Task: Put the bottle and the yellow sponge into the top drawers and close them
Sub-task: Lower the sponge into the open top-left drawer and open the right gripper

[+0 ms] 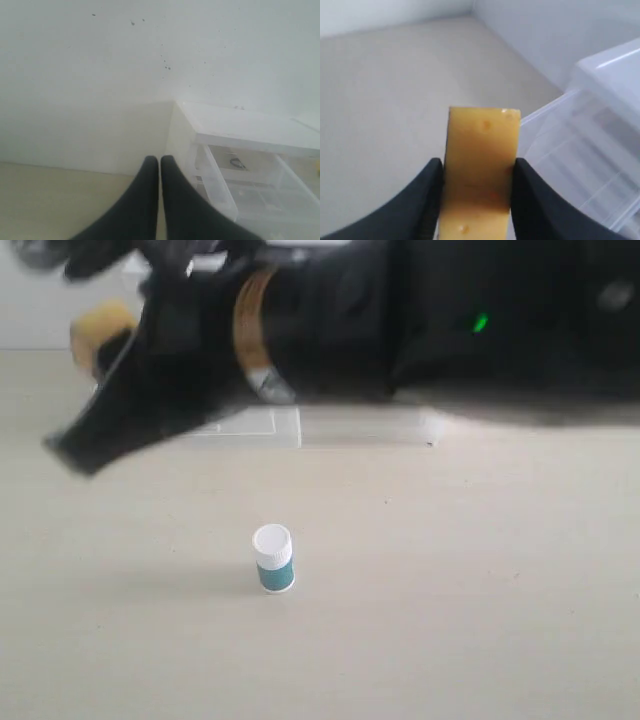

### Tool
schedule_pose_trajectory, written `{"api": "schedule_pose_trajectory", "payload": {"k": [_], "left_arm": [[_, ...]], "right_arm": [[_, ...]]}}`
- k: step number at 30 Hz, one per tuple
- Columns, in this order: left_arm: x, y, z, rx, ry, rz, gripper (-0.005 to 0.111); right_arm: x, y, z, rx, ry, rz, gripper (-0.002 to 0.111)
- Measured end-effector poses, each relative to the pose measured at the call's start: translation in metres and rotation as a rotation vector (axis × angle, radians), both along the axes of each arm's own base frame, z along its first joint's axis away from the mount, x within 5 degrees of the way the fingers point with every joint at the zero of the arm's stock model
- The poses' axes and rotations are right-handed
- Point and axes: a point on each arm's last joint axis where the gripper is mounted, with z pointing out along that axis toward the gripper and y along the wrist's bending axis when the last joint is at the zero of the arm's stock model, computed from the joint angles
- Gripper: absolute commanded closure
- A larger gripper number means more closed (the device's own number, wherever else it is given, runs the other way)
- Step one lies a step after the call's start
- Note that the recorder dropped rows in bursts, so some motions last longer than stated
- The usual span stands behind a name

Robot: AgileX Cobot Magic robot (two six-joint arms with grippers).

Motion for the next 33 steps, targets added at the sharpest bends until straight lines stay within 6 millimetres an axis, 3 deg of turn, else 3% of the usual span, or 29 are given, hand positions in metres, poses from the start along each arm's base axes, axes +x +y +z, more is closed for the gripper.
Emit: {"api": "schedule_pose_trajectory", "payload": {"k": [2,6,8,10,14,17,19,22,24,26,27,30,33], "left_arm": [[0.000,-0.001,0.001,0.001,-0.004,-0.005,0.103],[0.000,-0.002,0.001,0.002,-0.010,-0.017,0.103],[0.000,-0.002,0.001,0.002,-0.011,-0.019,0.103],[0.000,-0.002,0.001,0.003,-0.012,-0.022,0.103],[0.000,-0.002,0.001,0.003,-0.013,-0.024,0.103],[0.000,-0.002,0.001,0.003,-0.013,-0.024,0.103],[0.000,-0.002,0.001,0.003,-0.013,-0.024,0.103],[0.000,-0.002,0.001,0.003,-0.013,-0.024,0.103],[0.000,-0.002,0.001,0.003,-0.013,-0.024,0.103],[0.000,-0.002,0.001,0.003,-0.013,-0.024,0.103],[0.000,-0.002,0.001,0.003,-0.013,-0.024,0.103],[0.000,-0.002,0.001,0.003,-0.013,-0.024,0.103],[0.000,-0.002,0.002,0.003,-0.014,-0.026,0.103]], "right_arm": [[0.022,-0.005,0.008,0.053,-0.019,-0.033,0.109],[0.072,0.003,-0.015,0.049,0.024,-0.121,0.107],[0.093,0.010,-0.031,0.040,0.062,-0.163,0.099],[0.104,0.015,-0.040,0.033,0.081,-0.184,0.082],[0.114,0.025,-0.048,0.031,0.089,-0.185,0.034],[0.119,0.027,-0.060,0.014,0.104,-0.189,0.014],[0.123,0.026,-0.068,-0.008,0.117,-0.205,0.011],[0.123,0.024,-0.070,-0.028,0.122,-0.226,0.019],[0.120,0.019,-0.060,-0.044,0.117,-0.259,0.045],[0.111,0.012,-0.042,-0.071,0.093,-0.291,0.092],[0.102,0.009,-0.031,-0.096,0.073,-0.294,0.108],[0.066,0.008,-0.007,-0.125,0.058,-0.227,0.101],[0.029,0.019,-0.013,-0.180,0.038,-0.079,0.100]]}}
